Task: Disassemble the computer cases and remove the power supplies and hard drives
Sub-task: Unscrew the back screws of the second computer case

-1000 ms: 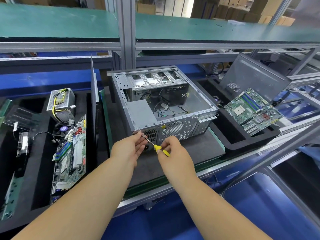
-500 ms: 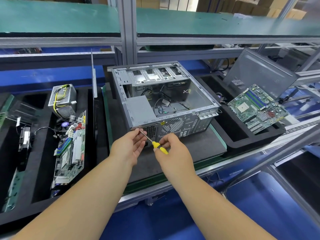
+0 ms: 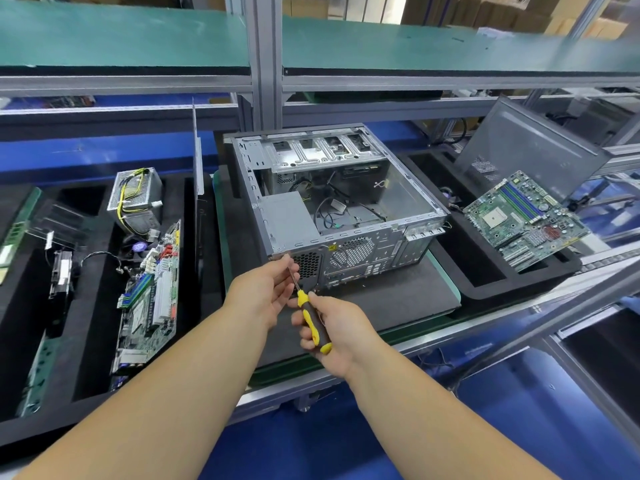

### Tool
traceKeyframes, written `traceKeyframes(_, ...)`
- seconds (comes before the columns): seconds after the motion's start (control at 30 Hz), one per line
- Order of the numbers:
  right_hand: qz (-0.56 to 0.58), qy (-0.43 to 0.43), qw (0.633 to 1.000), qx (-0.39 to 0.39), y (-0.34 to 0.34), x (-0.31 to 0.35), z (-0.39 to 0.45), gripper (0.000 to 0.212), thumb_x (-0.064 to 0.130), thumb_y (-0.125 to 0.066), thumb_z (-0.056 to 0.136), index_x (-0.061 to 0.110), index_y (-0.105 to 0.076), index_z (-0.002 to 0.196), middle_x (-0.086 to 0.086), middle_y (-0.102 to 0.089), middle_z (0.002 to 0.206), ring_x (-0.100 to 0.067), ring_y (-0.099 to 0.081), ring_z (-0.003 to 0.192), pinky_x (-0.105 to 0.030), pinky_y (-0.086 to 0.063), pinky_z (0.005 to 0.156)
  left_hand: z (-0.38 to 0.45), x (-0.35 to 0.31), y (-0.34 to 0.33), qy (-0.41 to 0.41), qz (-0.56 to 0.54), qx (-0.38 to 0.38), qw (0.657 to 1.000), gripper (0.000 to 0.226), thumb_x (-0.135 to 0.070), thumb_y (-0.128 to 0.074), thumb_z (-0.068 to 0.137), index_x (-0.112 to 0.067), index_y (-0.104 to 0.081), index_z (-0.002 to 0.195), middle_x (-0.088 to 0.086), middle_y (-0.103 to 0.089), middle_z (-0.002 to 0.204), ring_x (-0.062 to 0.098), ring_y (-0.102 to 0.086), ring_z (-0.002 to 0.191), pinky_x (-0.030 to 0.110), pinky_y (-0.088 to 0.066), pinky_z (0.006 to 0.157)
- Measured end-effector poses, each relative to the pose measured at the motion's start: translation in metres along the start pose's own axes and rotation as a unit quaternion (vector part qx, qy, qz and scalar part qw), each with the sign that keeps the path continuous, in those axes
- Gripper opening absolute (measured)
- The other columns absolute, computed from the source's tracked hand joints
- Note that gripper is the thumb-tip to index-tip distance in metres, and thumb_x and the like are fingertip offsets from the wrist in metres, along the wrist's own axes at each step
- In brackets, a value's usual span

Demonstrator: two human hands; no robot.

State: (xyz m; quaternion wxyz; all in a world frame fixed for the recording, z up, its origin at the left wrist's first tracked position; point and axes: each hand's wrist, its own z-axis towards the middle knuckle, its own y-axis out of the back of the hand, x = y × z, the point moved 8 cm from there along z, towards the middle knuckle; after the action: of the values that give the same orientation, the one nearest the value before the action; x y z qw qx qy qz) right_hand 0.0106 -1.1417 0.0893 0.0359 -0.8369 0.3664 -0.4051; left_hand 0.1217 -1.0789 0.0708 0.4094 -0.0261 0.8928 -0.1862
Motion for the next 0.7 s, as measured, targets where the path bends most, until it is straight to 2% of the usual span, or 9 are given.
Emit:
traceKeyframes(0.1,-0.063,0.025,0.997,-0.028,0.006,0.003,0.004,0.015,0.022,-0.058,0.099,0.009,-0.066,0.103,-0.002,-0.059,0.065,-0.011,-0.049,0.056,-0.021,-0.042,0.051,0.0,0.001,0.001,0.002,0.006,-0.001,1.0,0.009,-0.019,-0.072,0.088,-0.01,-0.071,0.089,-0.002,-0.074,0.071,0.004,-0.068,0.058,0.015,-0.053,0.051)
traceKeyframes(0.17,-0.095,0.03,0.995,-0.033,0.007,0.003,0.006,0.011,0.021,-0.061,0.098,0.013,-0.064,0.104,-0.001,-0.059,0.068,-0.01,-0.052,0.057,-0.02,-0.044,0.05,-0.001,0.0,0.002,-0.003,0.015,-0.003,1.0,0.009,-0.018,-0.073,0.088,-0.01,-0.071,0.084,-0.002,-0.073,0.069,0.003,-0.067,0.056,0.014,-0.052,0.05)
traceKeyframes(0.27,-0.079,0.02,0.996,-0.021,0.005,0.001,0.006,0.015,0.022,-0.06,0.098,0.01,-0.063,0.105,-0.003,-0.059,0.068,-0.01,-0.053,0.054,-0.02,-0.044,0.047,0.0,-0.003,0.002,-0.022,0.028,-0.005,0.999,0.012,-0.014,-0.071,0.089,-0.008,-0.072,0.078,0.001,-0.073,0.068,0.005,-0.066,0.056,0.014,-0.051,0.05)
traceKeyframes(0.4,-0.033,-0.017,0.999,0.025,-0.001,0.0,0.002,0.037,0.031,-0.045,0.104,0.002,-0.068,0.103,-0.007,-0.063,0.068,-0.014,-0.054,0.055,-0.023,-0.047,0.051,0.0,-0.006,0.001,-0.031,0.046,0.007,0.998,0.014,-0.012,-0.063,0.094,-0.006,-0.072,0.086,0.001,-0.074,0.073,0.004,-0.067,0.06,0.014,-0.051,0.05)
traceKeyframes(0.47,-0.04,-0.019,0.998,0.039,-0.003,0.001,0.002,0.038,0.029,-0.041,0.105,0.002,-0.067,0.104,-0.007,-0.064,0.069,-0.014,-0.054,0.056,-0.023,-0.047,0.053,0.0,-0.007,-0.002,-0.031,0.049,0.017,0.998,0.016,-0.012,-0.059,0.097,-0.007,-0.071,0.088,-0.001,-0.074,0.073,0.004,-0.067,0.062,0.015,-0.05,0.049)
traceKeyframes(0.57,-0.054,0.0,0.998,0.042,-0.005,0.003,0.003,0.026,0.024,-0.048,0.103,0.004,-0.065,0.105,-0.004,-0.063,0.069,-0.013,-0.055,0.054,-0.023,-0.047,0.052,-0.004,-0.006,-0.006,-0.024,0.048,0.029,0.998,0.02,-0.012,-0.052,0.1,-0.008,-0.07,0.093,-0.001,-0.073,0.078,0.005,-0.066,0.064,0.018,-0.05,0.051)
traceKeyframes(0.7,-0.07,0.029,0.996,0.035,-0.006,0.004,0.009,0.01,0.017,-0.058,0.099,0.01,-0.062,0.094,-0.001,-0.06,0.065,-0.01,-0.053,0.052,-0.02,-0.045,0.048,-0.006,-0.004,-0.009,0.003,0.021,0.042,0.999,0.022,-0.01,-0.048,0.102,-0.007,-0.068,0.095,-0.002,-0.073,0.07,0.004,-0.066,0.06,0.019,-0.052,0.061)
